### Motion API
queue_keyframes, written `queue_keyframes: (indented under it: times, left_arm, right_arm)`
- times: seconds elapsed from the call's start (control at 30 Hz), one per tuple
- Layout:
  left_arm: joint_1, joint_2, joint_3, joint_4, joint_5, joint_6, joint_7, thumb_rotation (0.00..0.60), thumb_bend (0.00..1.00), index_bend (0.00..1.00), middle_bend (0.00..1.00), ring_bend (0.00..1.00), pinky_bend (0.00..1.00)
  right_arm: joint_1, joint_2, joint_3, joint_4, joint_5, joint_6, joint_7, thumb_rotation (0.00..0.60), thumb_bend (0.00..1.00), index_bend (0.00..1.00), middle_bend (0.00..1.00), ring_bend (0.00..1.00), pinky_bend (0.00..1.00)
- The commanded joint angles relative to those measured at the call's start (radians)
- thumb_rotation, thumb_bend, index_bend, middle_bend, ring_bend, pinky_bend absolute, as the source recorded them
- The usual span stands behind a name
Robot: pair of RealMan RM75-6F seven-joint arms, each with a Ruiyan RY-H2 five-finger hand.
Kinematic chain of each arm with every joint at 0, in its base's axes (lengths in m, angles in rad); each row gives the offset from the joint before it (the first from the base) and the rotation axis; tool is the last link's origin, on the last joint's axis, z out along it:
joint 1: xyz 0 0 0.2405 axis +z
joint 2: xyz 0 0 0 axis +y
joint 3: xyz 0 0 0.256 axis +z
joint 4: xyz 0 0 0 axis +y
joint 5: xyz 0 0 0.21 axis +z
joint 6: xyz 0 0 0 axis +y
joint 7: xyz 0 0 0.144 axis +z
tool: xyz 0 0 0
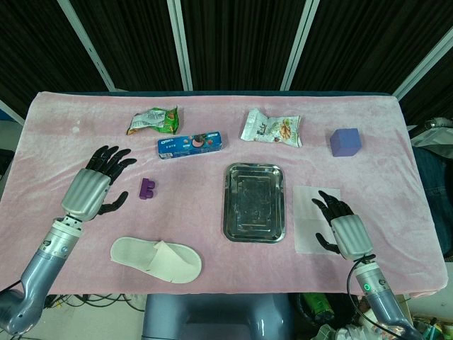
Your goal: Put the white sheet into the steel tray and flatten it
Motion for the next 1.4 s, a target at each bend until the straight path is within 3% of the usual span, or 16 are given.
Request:
queue_keyframes:
  times: [0.03, 0.6, 0.9, 1.13, 1.4]
  left_arm:
    - [-0.003, -0.005, 0.006, 0.007, 0.003, -0.002, 0.001, 0.6, 0.38, 0.18, 0.08, 0.0, 0.01]
    - [-0.009, -0.006, 0.023, 0.014, -0.004, 0.02, 0.009, 0.6, 0.38, 0.18, 0.08, 0.0, 0.01]
    - [0.01, 0.014, 0.031, -0.039, -0.005, 0.056, 0.03, 0.6, 0.38, 0.18, 0.08, 0.0, 0.01]
    - [0.152, 0.129, 0.056, -0.175, -0.076, 0.228, 0.117, 0.6, 0.38, 0.18, 0.07, 0.0, 0.01]
    - [0.306, 0.195, 0.134, -0.171, -0.065, 0.347, 0.014, 0.6, 0.37, 0.18, 0.07, 0.0, 0.01]
  right_arm:
    - [-0.001, -0.004, -0.001, 0.004, 0.002, 0.006, 0.007, 0.6, 0.24, 0.15, 0.03, 0.1, 0.18]
    - [-0.001, 0.006, -0.004, -0.01, 0.008, 0.03, 0.009, 0.6, 0.24, 0.14, 0.03, 0.1, 0.18]
    - [-0.007, 0.008, -0.003, -0.025, 0.026, 0.038, -0.019, 0.6, 0.24, 0.14, 0.03, 0.1, 0.18]
    - [-0.072, 0.075, -0.045, -0.098, 0.022, 0.103, -0.076, 0.6, 0.24, 0.14, 0.03, 0.1, 0.18]
    - [-0.148, 0.05, -0.087, -0.093, -0.003, 0.193, -0.121, 0.6, 0.23, 0.14, 0.03, 0.1, 0.18]
